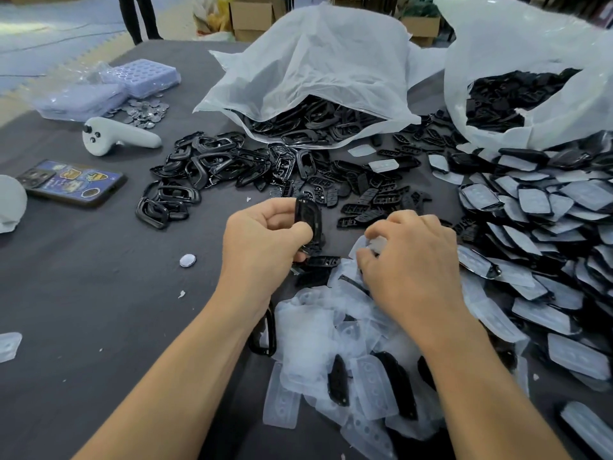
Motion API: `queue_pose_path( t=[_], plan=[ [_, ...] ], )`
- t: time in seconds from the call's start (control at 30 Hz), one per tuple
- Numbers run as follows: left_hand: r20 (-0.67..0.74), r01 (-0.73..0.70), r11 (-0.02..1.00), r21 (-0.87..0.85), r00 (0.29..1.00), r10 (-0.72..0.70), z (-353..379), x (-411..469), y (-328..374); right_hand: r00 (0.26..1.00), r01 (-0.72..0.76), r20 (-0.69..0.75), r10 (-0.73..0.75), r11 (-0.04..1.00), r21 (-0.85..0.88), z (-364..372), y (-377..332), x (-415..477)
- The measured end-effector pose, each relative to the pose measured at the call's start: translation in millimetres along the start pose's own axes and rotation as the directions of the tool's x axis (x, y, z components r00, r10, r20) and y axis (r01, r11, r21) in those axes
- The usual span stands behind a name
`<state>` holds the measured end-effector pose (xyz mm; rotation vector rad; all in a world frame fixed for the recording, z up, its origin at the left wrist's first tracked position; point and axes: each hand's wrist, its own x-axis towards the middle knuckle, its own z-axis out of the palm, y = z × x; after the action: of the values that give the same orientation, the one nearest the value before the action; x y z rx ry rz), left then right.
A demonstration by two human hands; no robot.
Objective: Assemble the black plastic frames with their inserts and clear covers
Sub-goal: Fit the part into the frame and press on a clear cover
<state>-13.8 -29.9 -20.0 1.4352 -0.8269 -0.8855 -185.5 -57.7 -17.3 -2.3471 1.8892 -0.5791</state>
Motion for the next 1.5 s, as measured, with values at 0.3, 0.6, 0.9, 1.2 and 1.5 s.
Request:
queue_pose_path(
  t=[0.3,0.6,0.9,1.2,1.5],
  plan=[
    [0.045,0.024,0.997,-0.07,0.999,-0.021,4,-4,5,0.986,-0.104,-0.099,0.131,0.965,0.242,-7,-5,0],
    [-0.001,0.006,0.999,-0.038,1.0,-0.006,1,0,3,0.986,-0.107,-0.108,0.126,0.979,0.174,-10,1,3],
    [0.009,0.019,1.0,-0.015,1.0,-0.018,2,0,3,0.993,-0.074,-0.063,0.102,0.934,0.351,-10,2,5],
    [0.046,0.029,1.0,0.002,0.999,-0.029,5,-2,3,0.986,0.073,-0.165,0.005,0.883,0.463,-7,1,2],
    [0.373,0.064,0.998,-0.02,0.926,-0.052,3,-9,5,0.985,-0.129,0.069,0.159,0.409,0.903,-5,-6,6]
  ],
)
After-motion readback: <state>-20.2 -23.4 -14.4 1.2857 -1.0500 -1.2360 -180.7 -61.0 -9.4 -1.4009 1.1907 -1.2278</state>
